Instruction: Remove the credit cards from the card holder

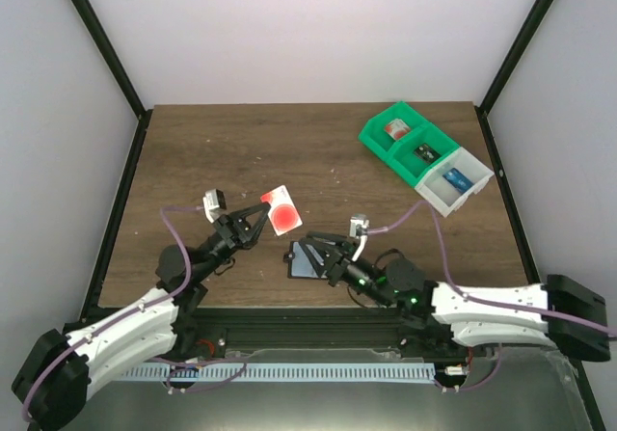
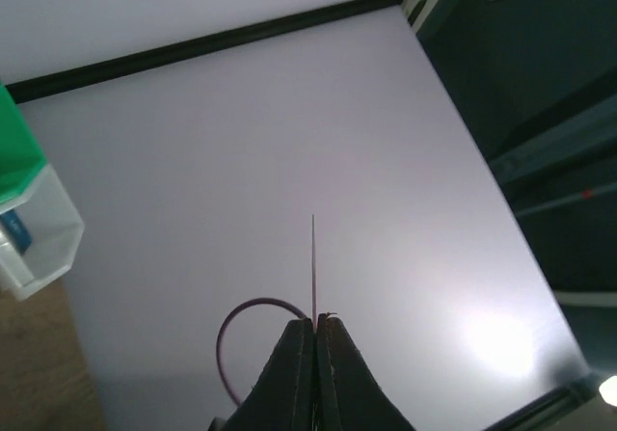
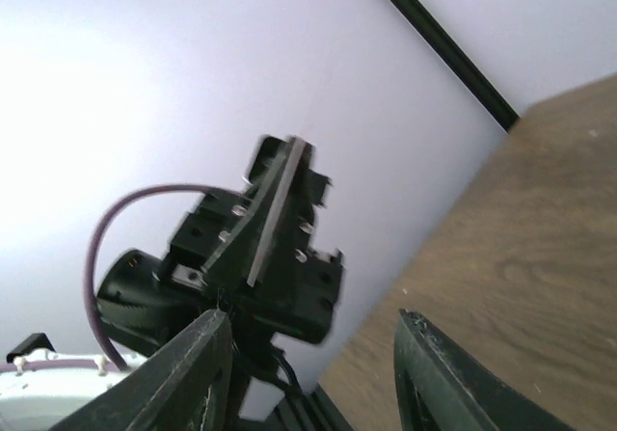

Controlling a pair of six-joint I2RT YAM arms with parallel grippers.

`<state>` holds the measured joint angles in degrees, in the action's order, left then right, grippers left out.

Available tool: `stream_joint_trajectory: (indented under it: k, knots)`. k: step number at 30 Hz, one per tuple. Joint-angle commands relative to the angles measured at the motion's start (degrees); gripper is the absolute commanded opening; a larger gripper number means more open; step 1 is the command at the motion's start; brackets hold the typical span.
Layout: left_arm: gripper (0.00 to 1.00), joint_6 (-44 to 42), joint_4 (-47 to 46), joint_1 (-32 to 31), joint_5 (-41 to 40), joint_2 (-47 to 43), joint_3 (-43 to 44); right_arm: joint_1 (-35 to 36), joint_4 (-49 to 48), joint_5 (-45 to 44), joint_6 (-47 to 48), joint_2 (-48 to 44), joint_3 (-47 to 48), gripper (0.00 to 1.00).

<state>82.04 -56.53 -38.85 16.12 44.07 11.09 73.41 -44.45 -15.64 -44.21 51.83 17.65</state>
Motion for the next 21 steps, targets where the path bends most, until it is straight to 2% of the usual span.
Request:
stream_joint_trajectory:
  k: [1, 4, 7, 10, 13, 19, 21]
  knots:
    - [0.00, 6.64, -6.78, -1.18, -5.94, 1.21, -0.91, 0.29, -18.03, -0.39, 5.98, 8.76, 5.51, 0.47]
    - [0.00, 11.50, -6.48, -1.48, -6.98, 1.40, -2.46, 0.29, -21.37, -0.75, 8.77, 13.27, 8.40, 0.46]
    - [0.00, 14.86, -9.58, -1.68, -9.12, 1.05, -4.92, 0.30, -17.93, -2.05, 8.50, 16.31, 12.42, 0.45]
    - [0.00, 14.02, -8.61, -1.70, -10.33, -0.59, -5.14, 0.32, -14.37, -2.35, 6.35, 18.15, 15.02, 0.41]
    - [0.00, 12.49, -4.96, -1.71, -11.60, -2.70, -4.64, 0.26, -11.47, -2.22, 3.56, 18.98, 16.06, 0.31]
    - [0.00, 10.80, -1.96, -1.83, -12.87, -5.11, -4.44, 0.33, -4.98, -2.47, -1.44, 20.12, 18.30, 0.29]
    - [0.00, 11.38, -2.40, -1.77, -12.87, -4.85, -4.82, 0.32, -4.23, -2.97, -1.56, 20.27, 18.82, 0.23]
